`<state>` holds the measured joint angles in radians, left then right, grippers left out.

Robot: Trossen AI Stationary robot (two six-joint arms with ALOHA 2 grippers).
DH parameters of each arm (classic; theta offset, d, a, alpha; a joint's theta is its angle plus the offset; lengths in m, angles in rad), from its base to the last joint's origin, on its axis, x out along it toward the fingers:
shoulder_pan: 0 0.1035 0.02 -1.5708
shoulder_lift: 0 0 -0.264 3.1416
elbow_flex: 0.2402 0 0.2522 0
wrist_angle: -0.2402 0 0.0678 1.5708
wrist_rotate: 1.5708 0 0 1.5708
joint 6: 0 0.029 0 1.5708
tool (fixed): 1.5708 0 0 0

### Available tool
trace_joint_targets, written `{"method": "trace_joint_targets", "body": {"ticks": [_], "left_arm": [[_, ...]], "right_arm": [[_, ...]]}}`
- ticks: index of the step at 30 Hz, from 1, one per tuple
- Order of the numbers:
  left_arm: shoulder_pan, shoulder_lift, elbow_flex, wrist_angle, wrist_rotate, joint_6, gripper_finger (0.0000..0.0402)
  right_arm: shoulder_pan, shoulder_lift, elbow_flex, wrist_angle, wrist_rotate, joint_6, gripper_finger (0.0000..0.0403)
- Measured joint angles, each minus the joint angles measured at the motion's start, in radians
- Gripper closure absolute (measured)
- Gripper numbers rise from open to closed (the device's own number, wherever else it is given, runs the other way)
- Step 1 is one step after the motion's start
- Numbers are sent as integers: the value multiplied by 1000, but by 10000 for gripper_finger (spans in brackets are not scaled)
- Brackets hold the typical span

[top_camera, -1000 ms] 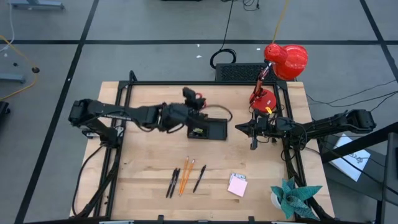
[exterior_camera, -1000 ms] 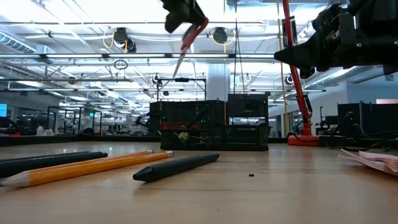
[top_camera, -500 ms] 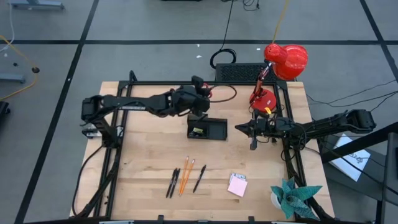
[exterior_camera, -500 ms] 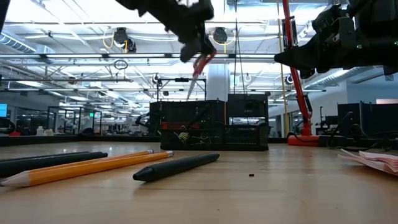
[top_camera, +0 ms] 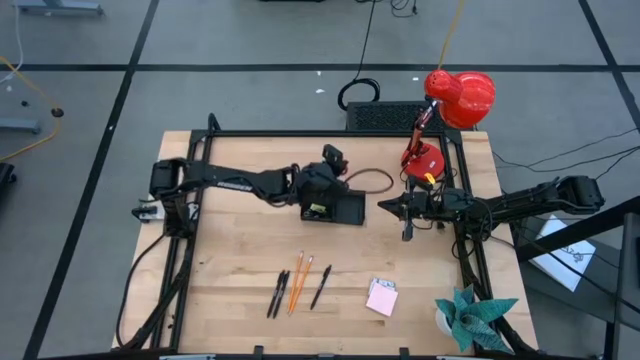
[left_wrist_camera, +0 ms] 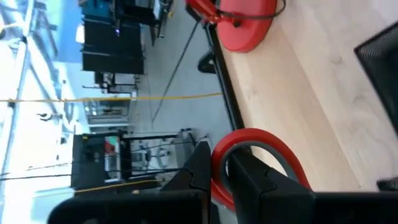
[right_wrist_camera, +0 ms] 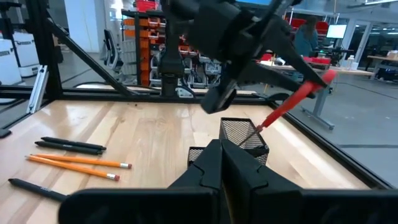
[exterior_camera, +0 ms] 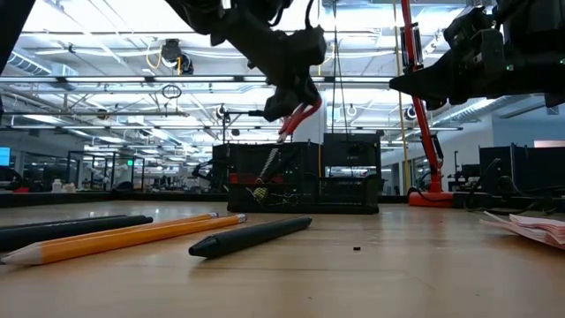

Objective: Pick and place office supplies into organizer
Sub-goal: Put the red scissors into the desk organizer

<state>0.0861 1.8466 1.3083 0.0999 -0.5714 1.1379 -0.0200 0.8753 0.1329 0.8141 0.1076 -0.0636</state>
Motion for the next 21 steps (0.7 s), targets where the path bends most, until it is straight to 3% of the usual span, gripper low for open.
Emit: {"method": "trace_joint_targets", "body": {"ticks": [21], "left_arm": [[-63, 49, -89, 35, -44, 70, 371]], "right_arm": [[0, 0, 0, -3, 0, 12, 403]]}}
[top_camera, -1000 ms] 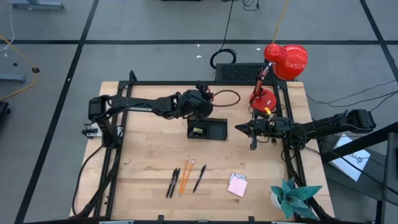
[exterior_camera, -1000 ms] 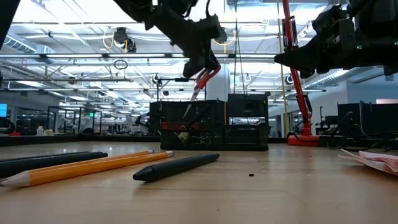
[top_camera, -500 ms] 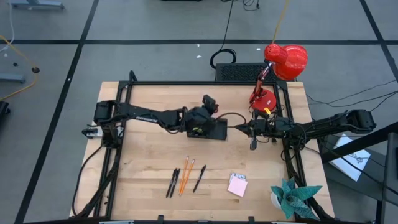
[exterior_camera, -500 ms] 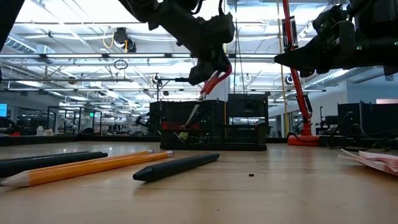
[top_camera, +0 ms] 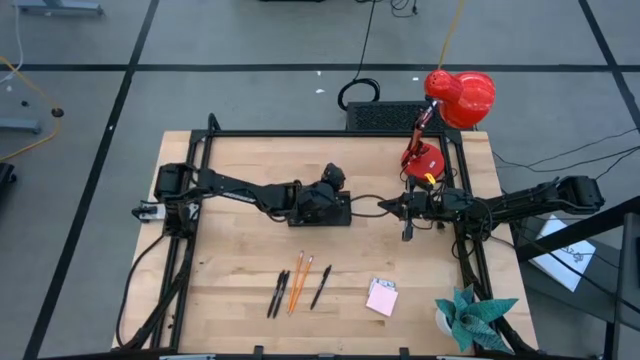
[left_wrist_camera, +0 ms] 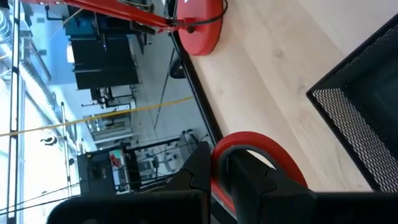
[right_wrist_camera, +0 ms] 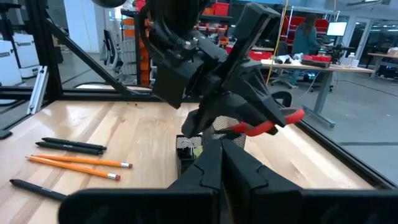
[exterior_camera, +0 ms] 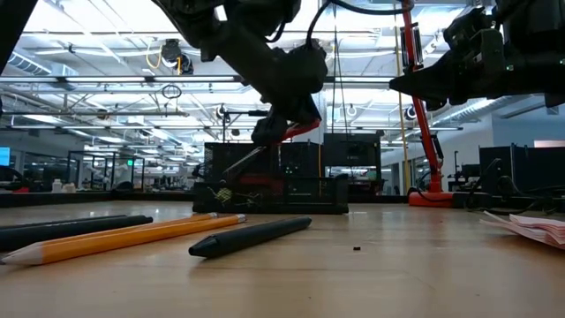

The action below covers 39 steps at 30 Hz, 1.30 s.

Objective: Pick and place office supplies into organizer
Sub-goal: Put the red scissors into the desk organizer

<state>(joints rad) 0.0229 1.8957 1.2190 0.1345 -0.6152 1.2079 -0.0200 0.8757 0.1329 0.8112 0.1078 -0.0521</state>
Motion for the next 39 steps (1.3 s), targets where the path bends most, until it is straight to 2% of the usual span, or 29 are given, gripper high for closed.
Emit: {"method": "trace_joint_targets", "body": {"ticks": [7, 14, 20, 26, 29, 34, 39], "left_arm": [[-19, 3, -3, 83, -54, 41, 371], [-41, 3, -3, 209, -165, 117, 389], [-57, 2, -5, 212, -273, 92, 386], [-71, 2, -112, 432, -455, 89, 389], [-78, 1, -193, 559, -496, 69, 388], [-97, -2, -281, 772, -522, 93, 389], [-126, 3, -296, 772, -530, 94, 382]], "right_arm": [[0, 0, 0, 5, 3, -5, 403], [0, 0, 0, 4, 1, -5, 403], [0, 0, 0, 4, 1, -5, 403], [0, 0, 0, 7, 0, -5, 403], [0, 0, 0, 7, 0, -5, 403], [0, 0, 0, 7, 0, -5, 403], [0, 0, 0, 21, 1, -10, 403]]}}
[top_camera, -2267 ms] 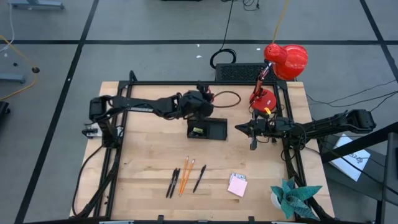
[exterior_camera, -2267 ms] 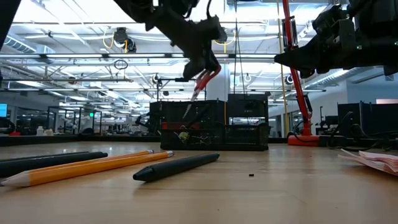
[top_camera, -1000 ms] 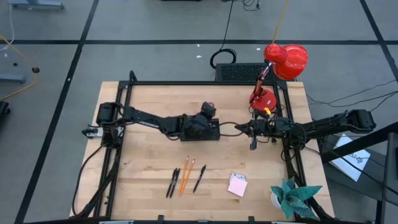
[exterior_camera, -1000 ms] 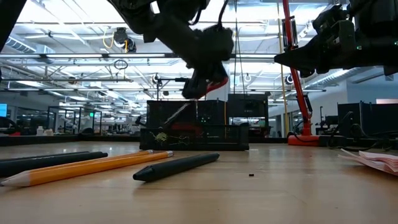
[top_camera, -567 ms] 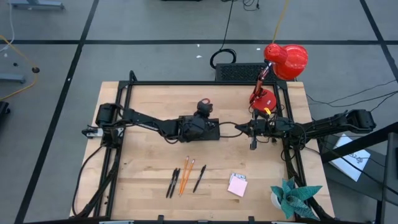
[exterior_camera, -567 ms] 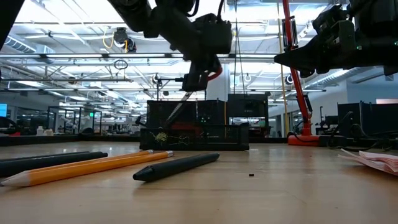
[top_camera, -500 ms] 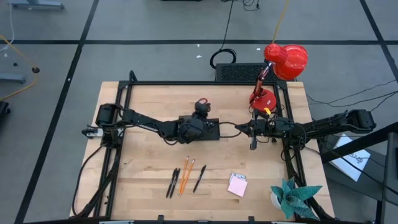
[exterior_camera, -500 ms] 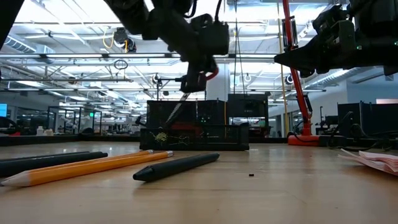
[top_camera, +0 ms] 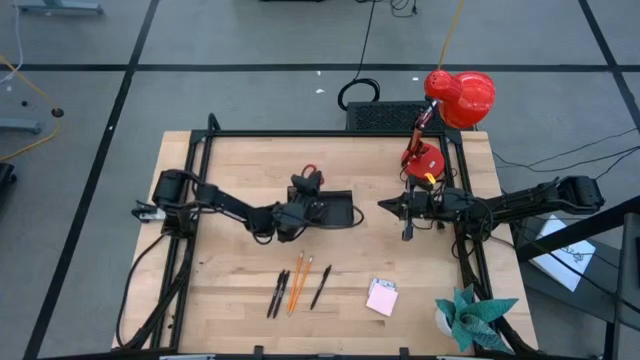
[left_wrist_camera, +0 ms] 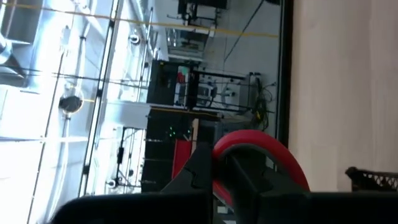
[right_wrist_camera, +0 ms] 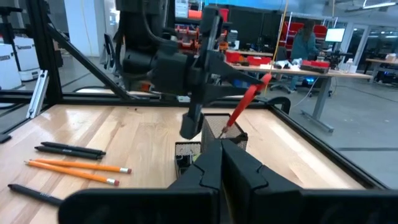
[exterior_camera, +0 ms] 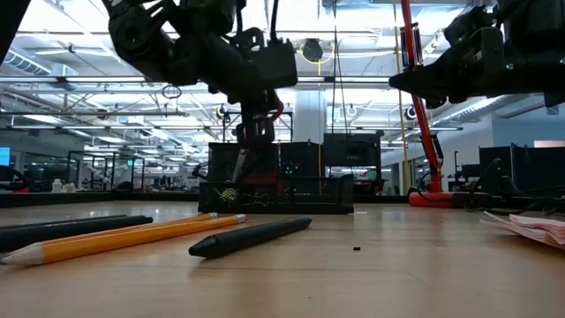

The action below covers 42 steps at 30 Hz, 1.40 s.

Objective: Pick and place office supplies into organizer
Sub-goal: Put the red scissors into the desk organizer

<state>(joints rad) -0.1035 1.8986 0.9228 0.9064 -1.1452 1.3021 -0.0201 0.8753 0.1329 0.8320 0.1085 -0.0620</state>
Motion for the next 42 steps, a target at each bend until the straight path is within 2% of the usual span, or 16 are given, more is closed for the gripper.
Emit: {"method": "trace_joint_targets", "body": {"ticks": [10, 22, 26, 33, 42], "left_arm": [[-31, -2, 2, -53, 28, -59, 383], [-13, -5, 4, -157, 64, -207, 379], [-16, -5, 6, -176, 75, -202, 351], [-28, -1, 2, -196, 118, -103, 287], [-27, -1, 2, -192, 124, -54, 244]], "right_arm": [[0, 0, 0, 9, 0, 8, 403], [0, 0, 0, 9, 0, 23, 403], [0, 0, 0, 9, 0, 22, 403], [0, 0, 0, 9, 0, 21, 403], [0, 0, 0, 9, 0, 21, 403]]}}
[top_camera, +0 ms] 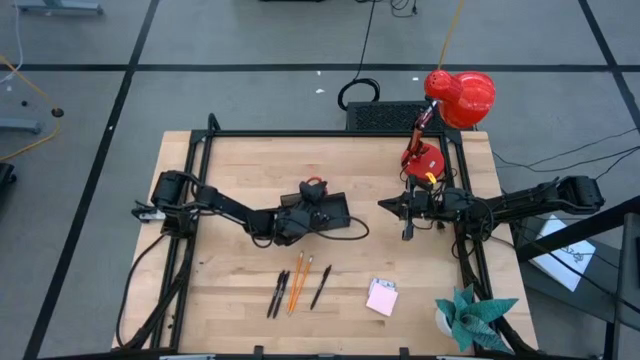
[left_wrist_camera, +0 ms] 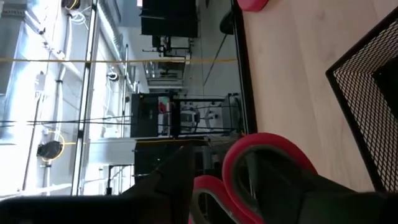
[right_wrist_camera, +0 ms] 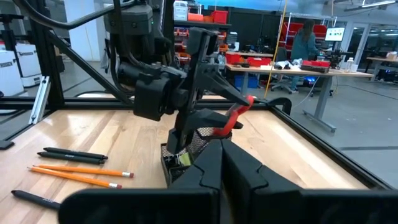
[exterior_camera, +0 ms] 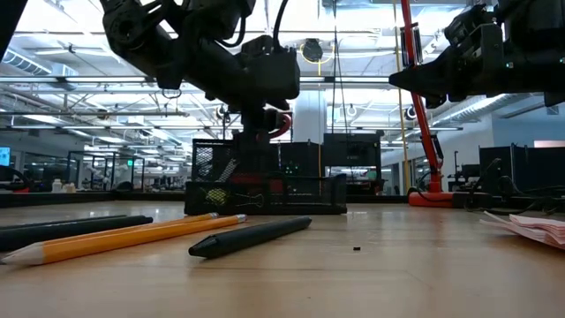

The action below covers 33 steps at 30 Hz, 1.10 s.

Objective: Pick and place office supplies into organizer
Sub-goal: Put the red scissors into the desk organizer

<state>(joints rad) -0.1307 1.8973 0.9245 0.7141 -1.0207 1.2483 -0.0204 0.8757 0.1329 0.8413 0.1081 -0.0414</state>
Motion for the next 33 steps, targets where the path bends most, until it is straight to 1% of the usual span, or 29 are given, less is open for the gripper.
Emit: {"method": "trace_joint_targets", "body": {"ticks": [4, 8, 11, 15, 21, 24, 26, 30, 33], "left_arm": [[-7, 0, 0, 32, -6, 39, 233], [-17, 0, 0, 145, -23, 112, 224], [-21, 0, 1, 198, -35, 131, 217], [-20, 0, 1, 187, -70, 127, 208], [-19, -1, 1, 118, -67, 43, 191], [-20, -2, 1, 65, -68, -20, 175], [-20, -2, 1, 58, -77, -58, 162], [-26, -2, 2, 59, -142, -87, 136], [-36, -2, 1, 60, -199, -44, 119]], "right_arm": [[0, 0, 0, 0, 0, 0, 403], [0, 0, 0, 0, 0, 0, 403], [0, 0, 0, 0, 0, 0, 403], [0, 0, 0, 0, 0, 0, 403], [0, 0, 0, 0, 0, 1, 403], [0, 0, 0, 0, 0, 2, 403], [0, 0, 0, 0, 0, 2, 403], [0, 0, 0, 0, 0, 1, 403], [0, 0, 0, 0, 0, 0, 403]]}}
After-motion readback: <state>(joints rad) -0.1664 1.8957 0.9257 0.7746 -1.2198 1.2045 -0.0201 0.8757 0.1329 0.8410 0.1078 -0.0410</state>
